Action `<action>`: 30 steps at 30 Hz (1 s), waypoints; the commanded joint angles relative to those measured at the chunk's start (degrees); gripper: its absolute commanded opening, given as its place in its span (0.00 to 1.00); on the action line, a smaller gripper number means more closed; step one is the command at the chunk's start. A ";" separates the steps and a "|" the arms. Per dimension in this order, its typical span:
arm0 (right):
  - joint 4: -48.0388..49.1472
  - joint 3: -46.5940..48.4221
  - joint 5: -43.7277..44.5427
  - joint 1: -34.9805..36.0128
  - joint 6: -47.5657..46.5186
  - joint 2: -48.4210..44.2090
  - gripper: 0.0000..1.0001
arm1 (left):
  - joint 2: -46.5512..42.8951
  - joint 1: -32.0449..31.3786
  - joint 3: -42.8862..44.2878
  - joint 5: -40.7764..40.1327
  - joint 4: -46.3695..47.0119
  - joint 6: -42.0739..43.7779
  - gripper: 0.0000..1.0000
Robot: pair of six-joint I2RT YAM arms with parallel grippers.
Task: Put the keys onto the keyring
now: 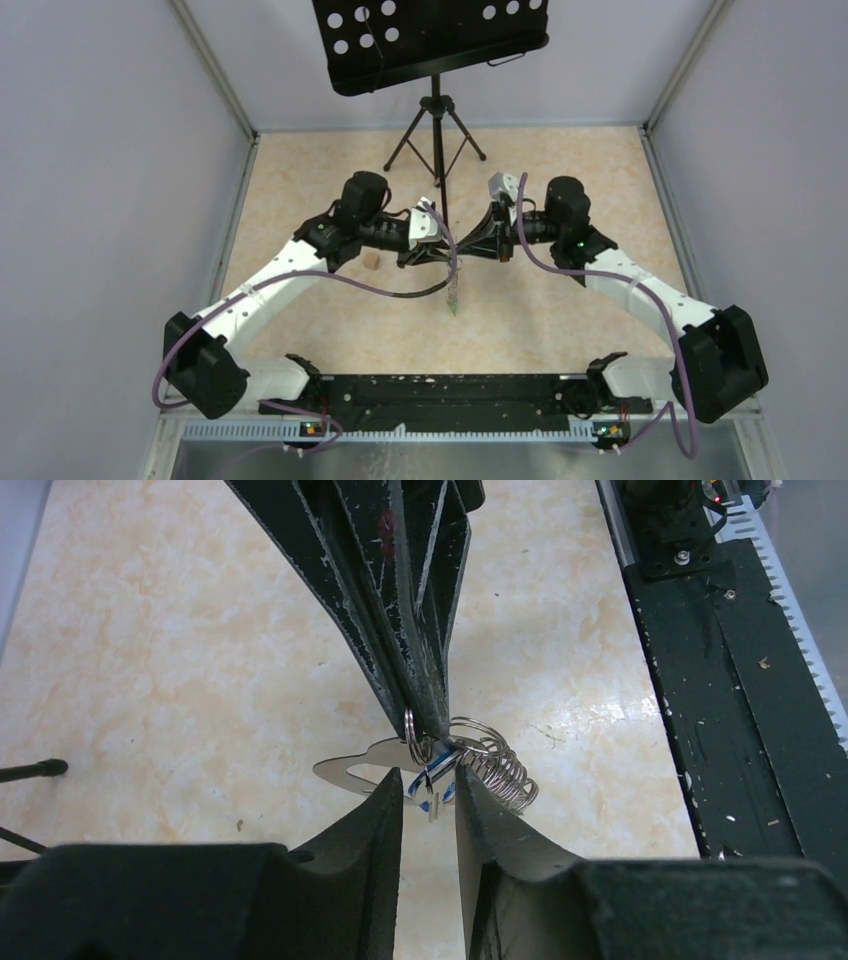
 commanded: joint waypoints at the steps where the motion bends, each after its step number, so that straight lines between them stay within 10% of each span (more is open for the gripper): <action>1: 3.32 0.93 -1.36 -0.70 0.35 -1.35 0.00 | 0.67 0.04 -0.36 3.78 2.62 0.52 0.25; 11: 4.26 2.41 5.78 -0.87 7.04 -0.26 0.00 | -1.04 -1.07 -3.78 -4.64 8.03 -0.25 0.00; 30: 12.78 -1.40 12.69 -2.19 17.33 2.69 0.00 | 2.16 -6.26 -1.39 -19.46 13.42 -4.73 0.00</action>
